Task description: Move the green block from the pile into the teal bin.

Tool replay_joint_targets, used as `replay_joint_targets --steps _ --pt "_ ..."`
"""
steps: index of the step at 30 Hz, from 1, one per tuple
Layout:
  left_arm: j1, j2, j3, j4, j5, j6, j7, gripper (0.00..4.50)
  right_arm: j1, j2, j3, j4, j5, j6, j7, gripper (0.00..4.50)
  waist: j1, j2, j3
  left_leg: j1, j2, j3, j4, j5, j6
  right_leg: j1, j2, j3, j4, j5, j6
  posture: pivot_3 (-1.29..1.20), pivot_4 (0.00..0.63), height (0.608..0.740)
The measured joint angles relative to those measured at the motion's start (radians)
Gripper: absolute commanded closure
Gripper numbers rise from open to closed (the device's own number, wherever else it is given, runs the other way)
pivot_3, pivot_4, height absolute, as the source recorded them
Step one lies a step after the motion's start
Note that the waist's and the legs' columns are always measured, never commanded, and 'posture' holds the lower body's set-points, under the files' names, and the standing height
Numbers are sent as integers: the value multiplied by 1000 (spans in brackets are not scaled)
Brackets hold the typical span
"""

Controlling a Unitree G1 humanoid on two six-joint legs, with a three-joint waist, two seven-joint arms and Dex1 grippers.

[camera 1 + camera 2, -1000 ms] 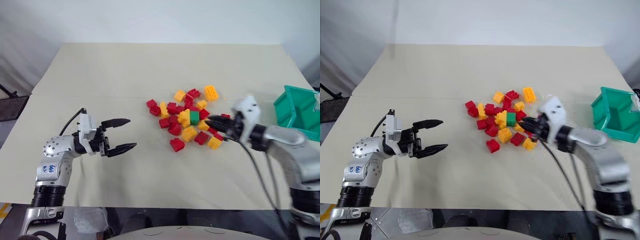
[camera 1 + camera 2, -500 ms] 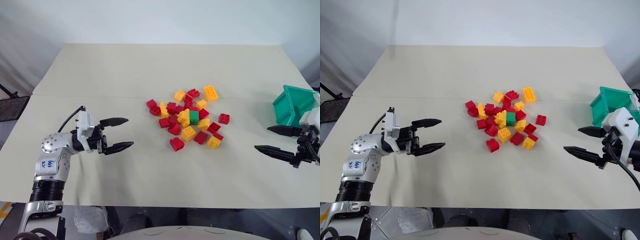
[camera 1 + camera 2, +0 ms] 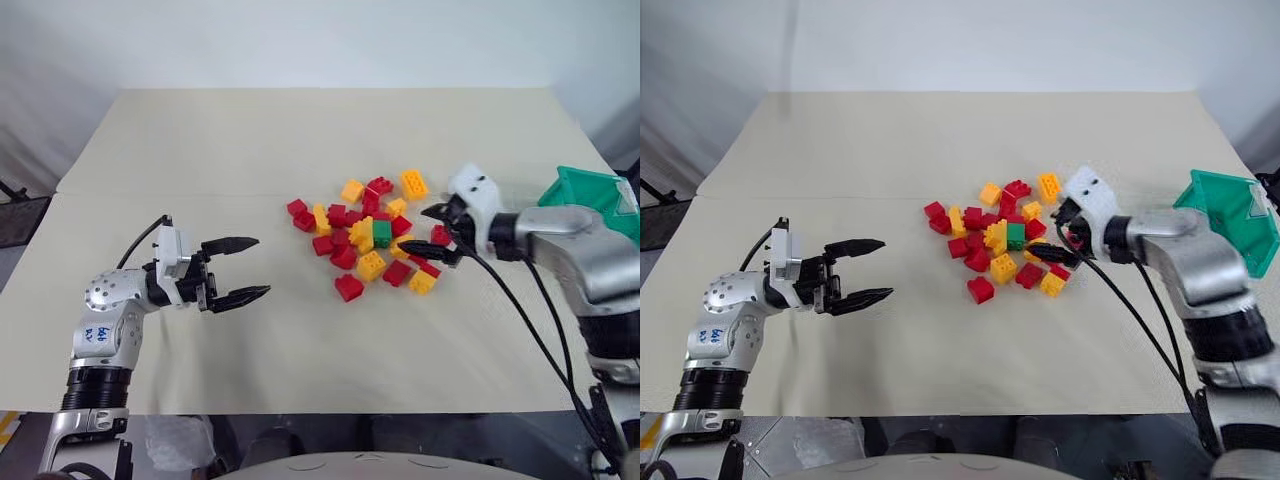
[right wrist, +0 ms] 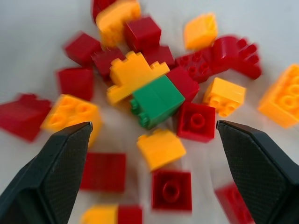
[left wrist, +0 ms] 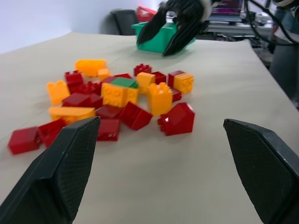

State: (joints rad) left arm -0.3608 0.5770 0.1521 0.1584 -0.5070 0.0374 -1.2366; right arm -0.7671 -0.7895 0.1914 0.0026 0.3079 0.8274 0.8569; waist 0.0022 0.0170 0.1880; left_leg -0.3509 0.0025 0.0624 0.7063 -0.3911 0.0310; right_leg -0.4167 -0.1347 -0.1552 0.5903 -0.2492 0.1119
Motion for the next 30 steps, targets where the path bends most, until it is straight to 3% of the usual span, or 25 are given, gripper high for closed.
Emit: replay_joint_targets --steps 5,16,30 --pt "49 -7 10 -40 -1 -9 20 0 -115 98 153 189 -100 -15 55 51 -7 0 0 -4 0 2 1 0 0 -2 0 -3 -1 0 0 0 150 740" --pt "127 -11 33 -115 -2 -17 59 0 -200 271 156 408 -211 -134 50 51 -32 -1 0 0 4 -1 9 0 0 1 1 0 4 1 -1 0 150 740" --pt "141 -25 31 -151 -3 -16 86 0 -156 235 132 213 -224 -82 69 51 -26 0 0 -3 4 -2 9 0 -1 -2 1 0 4 2 -1 0 150 740"
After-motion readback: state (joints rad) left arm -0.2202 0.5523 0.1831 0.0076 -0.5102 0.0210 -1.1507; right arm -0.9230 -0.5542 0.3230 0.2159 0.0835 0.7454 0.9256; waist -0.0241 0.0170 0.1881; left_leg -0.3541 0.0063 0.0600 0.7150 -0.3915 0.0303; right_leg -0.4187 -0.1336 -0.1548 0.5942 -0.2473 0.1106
